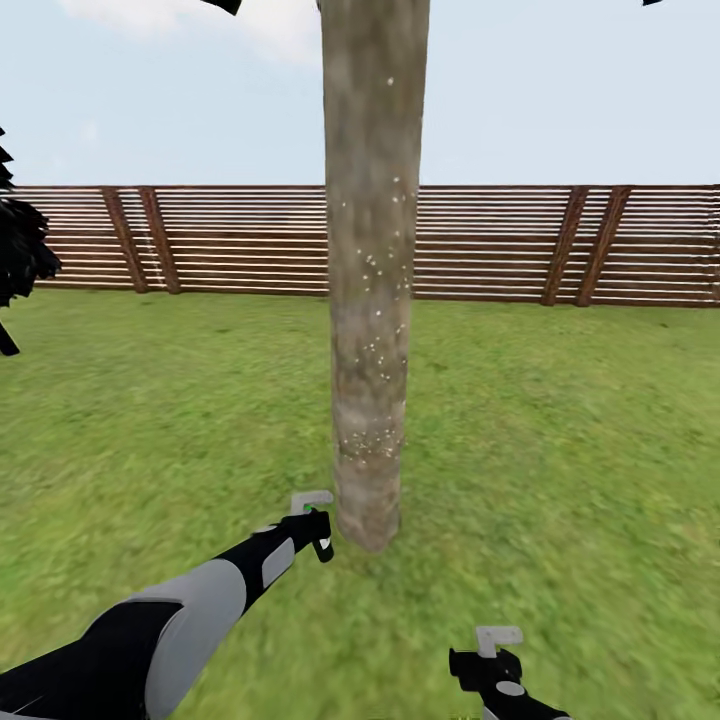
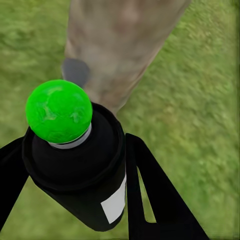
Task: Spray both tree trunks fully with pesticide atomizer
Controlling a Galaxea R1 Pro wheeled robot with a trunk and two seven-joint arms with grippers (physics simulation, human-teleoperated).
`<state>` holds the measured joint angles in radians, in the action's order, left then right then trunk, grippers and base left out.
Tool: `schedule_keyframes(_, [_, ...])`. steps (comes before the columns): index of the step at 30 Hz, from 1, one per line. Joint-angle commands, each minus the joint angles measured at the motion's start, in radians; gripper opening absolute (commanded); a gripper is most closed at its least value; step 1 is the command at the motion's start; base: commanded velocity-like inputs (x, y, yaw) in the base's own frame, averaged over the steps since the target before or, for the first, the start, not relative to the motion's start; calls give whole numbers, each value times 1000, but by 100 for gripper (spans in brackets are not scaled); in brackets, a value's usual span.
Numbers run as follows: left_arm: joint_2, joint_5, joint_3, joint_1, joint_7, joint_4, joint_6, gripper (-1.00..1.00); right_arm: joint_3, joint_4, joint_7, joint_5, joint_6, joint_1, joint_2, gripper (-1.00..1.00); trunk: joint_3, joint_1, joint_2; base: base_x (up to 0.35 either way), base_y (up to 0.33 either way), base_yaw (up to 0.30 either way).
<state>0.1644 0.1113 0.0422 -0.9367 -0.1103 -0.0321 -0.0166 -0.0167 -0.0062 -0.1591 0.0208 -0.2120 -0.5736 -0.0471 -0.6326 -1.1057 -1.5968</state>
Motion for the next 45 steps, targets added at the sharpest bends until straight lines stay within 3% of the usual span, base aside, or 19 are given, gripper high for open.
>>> schedule_keyframes(1, [0,10,4,-1,-5,1,-2,-100,-2,2,-5,2,-3,-1,0,100,-2,0,0,0,350,-243])
schedule_keyframes(13, [0,10,4,-1,-6,1,-2,-100,-2,2,-5,2,-3,-1,0,100,-10,0,0,0,350,-74])
schedule_keyframes(45, [0,10,4,-1,-6,1,-2,-100,-2,2,-5,2,-3,1,0,100,-34,0,0,15,350,-234])
